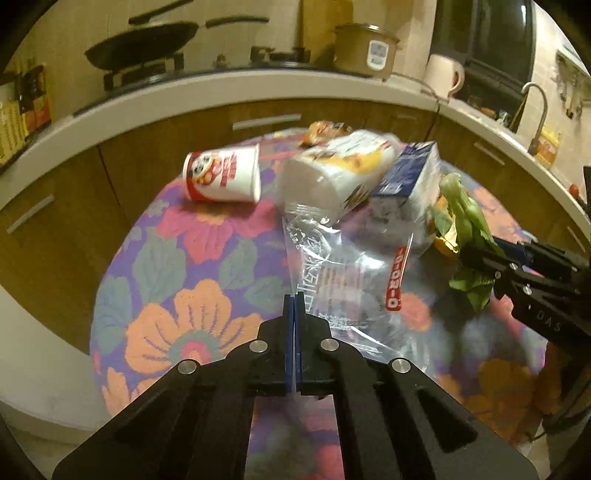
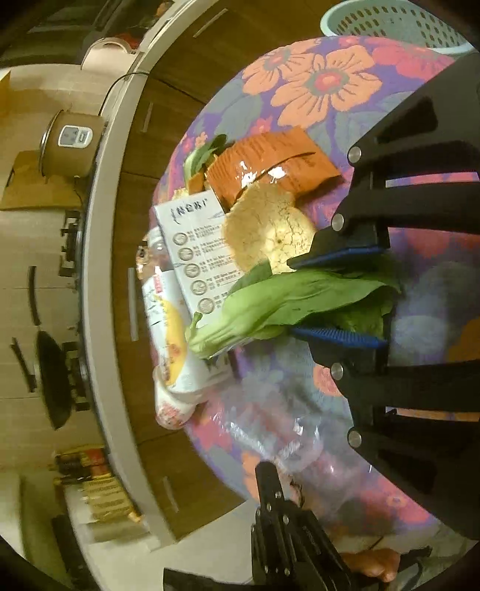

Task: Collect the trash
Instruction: 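Carry the bok choy and plastic bag over the blue basket with both tools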

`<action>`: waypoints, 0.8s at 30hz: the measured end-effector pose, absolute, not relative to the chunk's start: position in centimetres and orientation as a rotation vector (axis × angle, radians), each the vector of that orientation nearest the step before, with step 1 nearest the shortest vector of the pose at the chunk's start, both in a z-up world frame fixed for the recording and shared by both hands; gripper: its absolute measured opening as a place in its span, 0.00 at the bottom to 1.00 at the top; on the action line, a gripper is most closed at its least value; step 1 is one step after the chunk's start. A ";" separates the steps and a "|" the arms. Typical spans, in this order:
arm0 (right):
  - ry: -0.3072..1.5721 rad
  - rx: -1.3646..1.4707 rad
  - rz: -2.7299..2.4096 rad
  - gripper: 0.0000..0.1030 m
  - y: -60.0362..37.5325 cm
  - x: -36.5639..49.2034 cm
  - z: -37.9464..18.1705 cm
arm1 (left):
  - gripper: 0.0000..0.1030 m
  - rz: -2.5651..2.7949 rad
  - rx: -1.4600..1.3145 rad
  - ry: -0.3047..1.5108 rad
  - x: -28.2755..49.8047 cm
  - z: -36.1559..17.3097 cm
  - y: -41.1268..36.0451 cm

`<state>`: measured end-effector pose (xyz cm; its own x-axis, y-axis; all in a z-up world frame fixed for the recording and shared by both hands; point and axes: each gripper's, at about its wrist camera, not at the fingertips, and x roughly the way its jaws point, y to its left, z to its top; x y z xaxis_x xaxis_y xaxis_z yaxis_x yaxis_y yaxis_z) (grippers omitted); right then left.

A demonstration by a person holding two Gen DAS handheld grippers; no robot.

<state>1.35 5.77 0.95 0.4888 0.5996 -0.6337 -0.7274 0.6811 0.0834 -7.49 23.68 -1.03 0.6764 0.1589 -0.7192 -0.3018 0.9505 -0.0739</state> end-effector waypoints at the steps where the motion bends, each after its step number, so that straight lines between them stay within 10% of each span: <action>1: 0.673 -0.190 0.820 0.27 5.0 1.0 1.4 | 0.00 0.258 -0.194 0.777 -7.6 -0.5 23.4; 18: 0.663 -0.088 0.784 0.27 -2.2 -0.6 3.2 | 0.00 0.141 -0.266 0.745 -10.0 1.5 20.9; 20: 0.676 -0.092 0.772 0.27 -2.3 -0.5 2.7 | 0.08 0.155 -0.273 0.765 -10.0 0.7 21.0; 22: 0.690 -0.087 0.768 0.27 -2.4 -0.3 2.2 | 0.45 0.147 -0.286 0.778 -9.8 0.0 21.1; 24: 0.705 -0.071 0.768 0.27 -2.7 -0.1 1.9 | 0.51 0.160 -0.262 0.793 -9.5 -0.7 20.8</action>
